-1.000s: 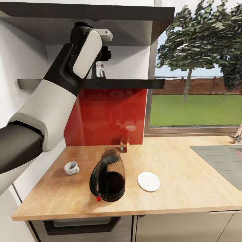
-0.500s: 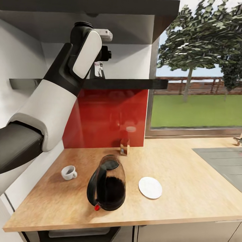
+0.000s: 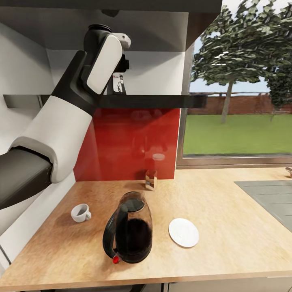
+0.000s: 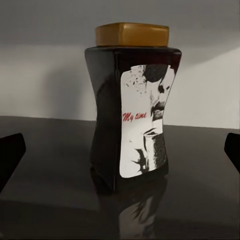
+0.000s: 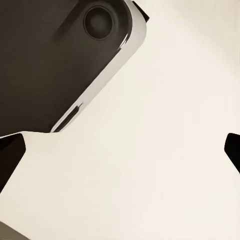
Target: Set up a coffee station on the kitchen countertop: keep the coffee maker on the countertop, move the bottle of coffee from the kitchen shelf to the counter next to the coffee maker, place a paper coffee filter on top of the coffee maker, put the saucer next to the coffee maker with the coffee cup on the saucer, and place the electric kettle next to the coffee maker.
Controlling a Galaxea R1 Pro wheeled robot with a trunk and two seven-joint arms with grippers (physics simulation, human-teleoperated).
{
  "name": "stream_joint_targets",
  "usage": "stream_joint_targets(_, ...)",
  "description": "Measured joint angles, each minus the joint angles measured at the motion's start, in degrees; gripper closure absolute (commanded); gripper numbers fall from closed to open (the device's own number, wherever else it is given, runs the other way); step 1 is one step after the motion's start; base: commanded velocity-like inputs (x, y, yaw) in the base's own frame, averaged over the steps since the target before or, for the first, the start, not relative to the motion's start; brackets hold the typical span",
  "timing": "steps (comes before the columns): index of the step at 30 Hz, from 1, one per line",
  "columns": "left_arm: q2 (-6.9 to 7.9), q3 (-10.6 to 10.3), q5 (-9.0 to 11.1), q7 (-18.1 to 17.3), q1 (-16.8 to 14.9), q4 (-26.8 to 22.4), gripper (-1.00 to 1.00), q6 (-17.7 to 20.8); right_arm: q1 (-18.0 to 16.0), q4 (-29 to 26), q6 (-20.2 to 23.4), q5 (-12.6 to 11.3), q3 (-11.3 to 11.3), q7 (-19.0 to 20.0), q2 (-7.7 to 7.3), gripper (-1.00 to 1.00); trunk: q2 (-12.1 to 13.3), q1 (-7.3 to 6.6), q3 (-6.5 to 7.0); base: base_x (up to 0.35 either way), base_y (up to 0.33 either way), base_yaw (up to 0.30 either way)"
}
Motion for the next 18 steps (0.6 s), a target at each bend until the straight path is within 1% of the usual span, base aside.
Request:
stream_joint_targets(4, 0.0, 0.22, 0.03, 4.83, 0.0, -0.07, -1.0, -0.06, 0.0, -0.01, 0.01, 0.0, -0.01, 0.0, -0.03, -1.0, 0.0, 0.0, 0.0, 0.004, 0.0, 0.0)
stream_joint_targets(7, 0.0, 0.32, 0.05, 6.12, 0.0, -0.07, -1.0, -0.09, 0.0, -0.01, -0.02, 0.0, 0.01, 0.0, -0.02, -1.0, 0.0, 0.0, 0.0, 0.015, 0.0, 0.0)
stream_joint_targets(13, 0.0, 0.3, 0.07, 6.45, 0.0, -0.07, -1.0, -0.07, 0.0, 0.0, -0.04, 0.01, 0.0, 0.0, 0.0, -1.0, 0.0, -0.02, 0.0, 0.167, 0.0, 0.0)
stream_joint_targets(18, 0.0, 0.19, 0.1, 6.41, 0.0, -0.02, -1.0, -0.03, 0.0, 0.01, -0.04, 0.0, 0.01, 0.0, 0.0, -1.0, 0.0, -0.01, 0.0, 0.073, -0.006, 0.0)
